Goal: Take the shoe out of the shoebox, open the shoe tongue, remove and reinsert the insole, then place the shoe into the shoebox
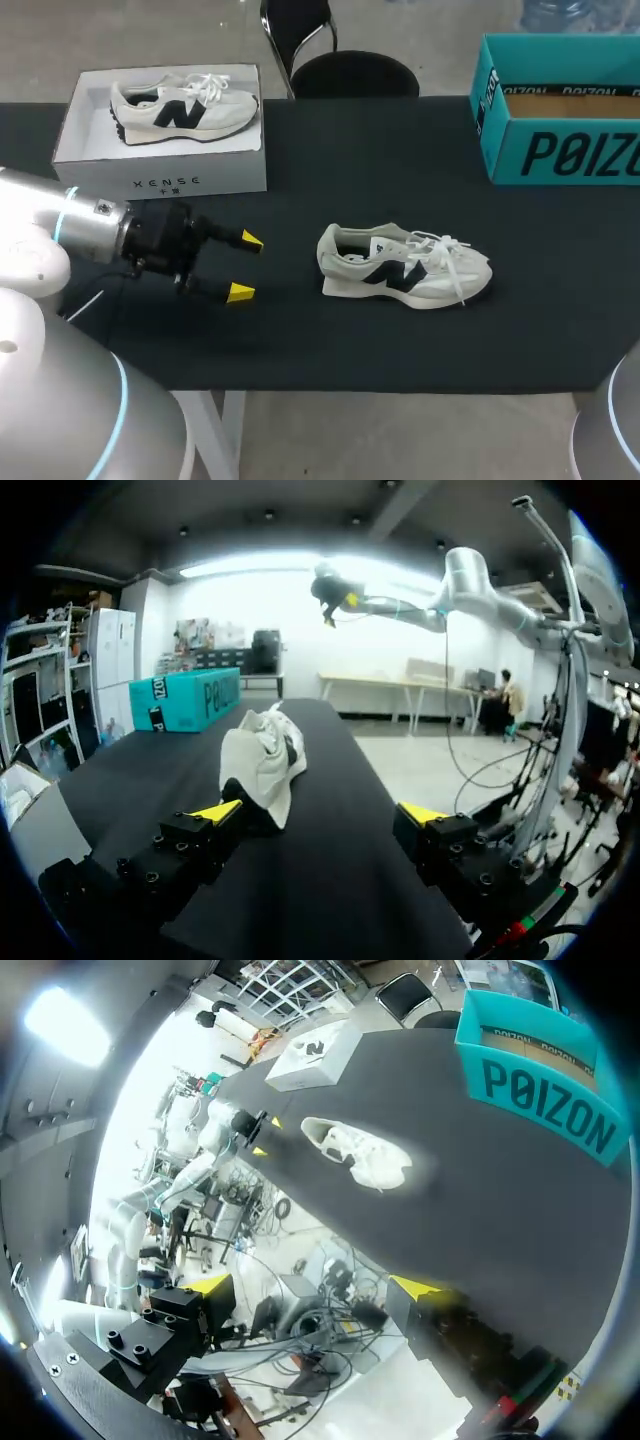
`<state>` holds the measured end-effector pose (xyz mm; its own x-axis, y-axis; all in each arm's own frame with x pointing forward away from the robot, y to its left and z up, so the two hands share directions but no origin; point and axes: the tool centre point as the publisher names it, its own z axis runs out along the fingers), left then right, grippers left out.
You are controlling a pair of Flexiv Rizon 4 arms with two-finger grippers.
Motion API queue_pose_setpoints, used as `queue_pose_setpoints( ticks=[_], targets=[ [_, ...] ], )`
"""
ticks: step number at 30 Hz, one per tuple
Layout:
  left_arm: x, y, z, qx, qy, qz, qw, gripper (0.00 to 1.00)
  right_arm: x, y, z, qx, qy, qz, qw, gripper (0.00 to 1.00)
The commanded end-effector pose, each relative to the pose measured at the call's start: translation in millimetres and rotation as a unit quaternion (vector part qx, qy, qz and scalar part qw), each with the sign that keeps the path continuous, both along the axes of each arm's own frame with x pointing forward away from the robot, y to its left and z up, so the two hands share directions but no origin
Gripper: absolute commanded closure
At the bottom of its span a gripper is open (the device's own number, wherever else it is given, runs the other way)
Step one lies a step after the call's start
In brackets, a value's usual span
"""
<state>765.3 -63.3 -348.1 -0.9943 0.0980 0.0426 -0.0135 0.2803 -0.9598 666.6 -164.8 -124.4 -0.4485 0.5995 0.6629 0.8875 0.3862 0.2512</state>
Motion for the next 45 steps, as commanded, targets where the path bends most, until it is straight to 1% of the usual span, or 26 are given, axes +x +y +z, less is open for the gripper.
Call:
queue_pose_setpoints(
  ticks=[1,8,12,19,28,31,37,40,45],
  targets=[
    [16.8,-8,-12,-0.075,0.008,-0.024,0.997,0.0,0.0,0,-1,-0.001,0.0,0.0,1.0,0.0],
    [35.1,-14,-13,-0.057,-0.011,-0.037,0.998,0.0,0.0,0,-1,-0.001,0.0,0.0,1.0,0.0],
    [44.5,-23,-16,-0.048,-0.018,-0.046,0.998,0.0,0.0,0,-1,-0.001,0.0,0.0,1.0,0.0],
    [63.0,-43,-28,-0.035,-0.024,-0.05,0.998,0.0,0.0,0,-1,-0.001,0.0,0.0,1.0,0.0],
    [75.3,-73,-37,-0.035,-0.032,-0.057,0.997,0.0,0.0,0,-1,-0.001,0.0,0.0,1.0,0.0],
    [71.3,-79,-41,-0.035,-0.03,-0.062,0.997,0.0,0.0,0,-1,-0.001,0.0,0.0,1.0,0.0],
    [51.9,-90,-58,-0.026,-0.013,-0.077,0.997,0.0,0.0,0,-1,-0.001,0.0,0.0,1.0,0.0],
    [43.0,-92,-61,-0.025,-0.007,-0.078,0.997,0.0,0.0,0,-1,-0.001,0.0,0.0,1.0,0.0],
    [41.2,-90,-64,-0.025,-0.005,-0.063,0.998,0.0,0.0,0,-1,-0.001,0.0,0.0,1.0,0.0]
  ],
)
